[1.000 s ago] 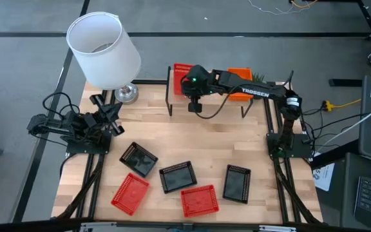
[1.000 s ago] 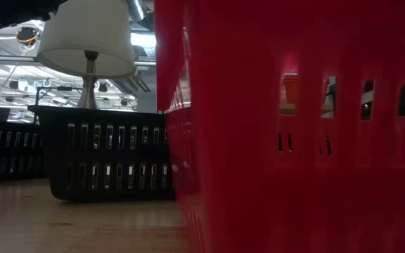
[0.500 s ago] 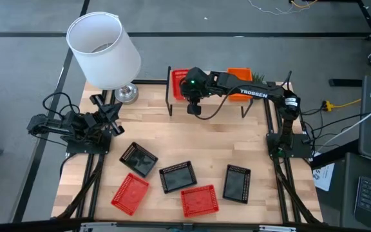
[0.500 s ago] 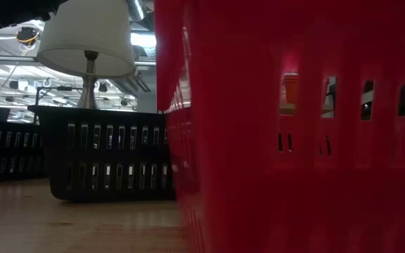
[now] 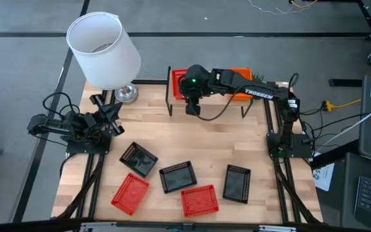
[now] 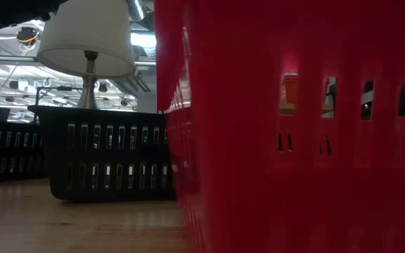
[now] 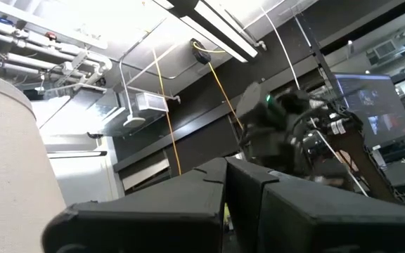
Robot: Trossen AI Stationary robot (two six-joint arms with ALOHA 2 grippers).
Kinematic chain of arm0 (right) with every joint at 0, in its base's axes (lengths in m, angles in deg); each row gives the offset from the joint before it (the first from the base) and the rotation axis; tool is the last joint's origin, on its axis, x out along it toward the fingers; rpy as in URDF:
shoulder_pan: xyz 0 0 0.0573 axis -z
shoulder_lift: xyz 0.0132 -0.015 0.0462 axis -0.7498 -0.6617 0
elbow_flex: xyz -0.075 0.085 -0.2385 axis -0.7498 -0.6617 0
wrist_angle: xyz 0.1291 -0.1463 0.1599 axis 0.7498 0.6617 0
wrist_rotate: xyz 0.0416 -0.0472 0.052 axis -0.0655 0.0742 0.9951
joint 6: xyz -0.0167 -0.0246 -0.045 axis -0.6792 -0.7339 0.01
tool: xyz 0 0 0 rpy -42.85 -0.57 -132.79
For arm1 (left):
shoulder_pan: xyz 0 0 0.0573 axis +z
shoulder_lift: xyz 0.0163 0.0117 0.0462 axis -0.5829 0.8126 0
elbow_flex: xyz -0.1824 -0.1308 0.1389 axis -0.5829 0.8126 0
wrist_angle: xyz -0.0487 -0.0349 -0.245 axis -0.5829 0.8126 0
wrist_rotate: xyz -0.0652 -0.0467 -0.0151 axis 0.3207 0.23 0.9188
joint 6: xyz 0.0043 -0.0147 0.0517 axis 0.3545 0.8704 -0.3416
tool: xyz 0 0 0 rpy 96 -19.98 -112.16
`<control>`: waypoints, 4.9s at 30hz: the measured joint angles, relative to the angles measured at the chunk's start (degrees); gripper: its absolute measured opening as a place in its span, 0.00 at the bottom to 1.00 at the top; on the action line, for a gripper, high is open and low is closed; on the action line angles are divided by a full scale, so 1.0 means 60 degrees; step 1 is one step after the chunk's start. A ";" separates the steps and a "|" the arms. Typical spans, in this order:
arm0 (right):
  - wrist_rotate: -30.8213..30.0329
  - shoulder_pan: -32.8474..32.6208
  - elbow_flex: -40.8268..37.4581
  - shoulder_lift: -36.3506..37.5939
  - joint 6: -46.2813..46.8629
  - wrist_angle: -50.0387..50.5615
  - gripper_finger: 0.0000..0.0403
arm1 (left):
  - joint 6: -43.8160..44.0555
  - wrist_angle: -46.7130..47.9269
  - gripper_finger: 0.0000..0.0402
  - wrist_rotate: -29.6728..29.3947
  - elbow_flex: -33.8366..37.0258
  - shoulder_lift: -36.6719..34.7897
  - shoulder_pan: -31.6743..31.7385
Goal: Stack baskets on shelf by color
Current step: Put the right black bin on the shelf
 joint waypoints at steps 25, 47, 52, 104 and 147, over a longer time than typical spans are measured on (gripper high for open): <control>-0.0003 -0.5675 -0.3120 0.2004 1.0218 0.4711 0.29 | 0.0270 0.0072 0.00 0.0000 0.0007 0.0000 0.0000; 0.1046 -0.8844 -0.5729 0.2004 1.3399 0.0686 0.29 | 0.0893 0.0140 0.00 0.0000 0.0007 0.0000 0.0004; 0.0215 -0.9624 -0.5724 0.1900 1.3939 0.0072 0.29 | 0.1031 0.0158 0.00 0.0000 0.0007 0.0000 0.0003; -0.1835 -1.0029 -0.0506 -0.0459 1.2830 0.5858 0.01 | 0.1829 0.0872 0.00 -0.0004 0.0004 0.0003 0.0004; -0.1555 0.1414 -0.1771 0.1020 -0.1548 0.2624 0.00 | 0.1949 0.1643 0.00 -0.0004 -0.0007 0.0003 0.0000</control>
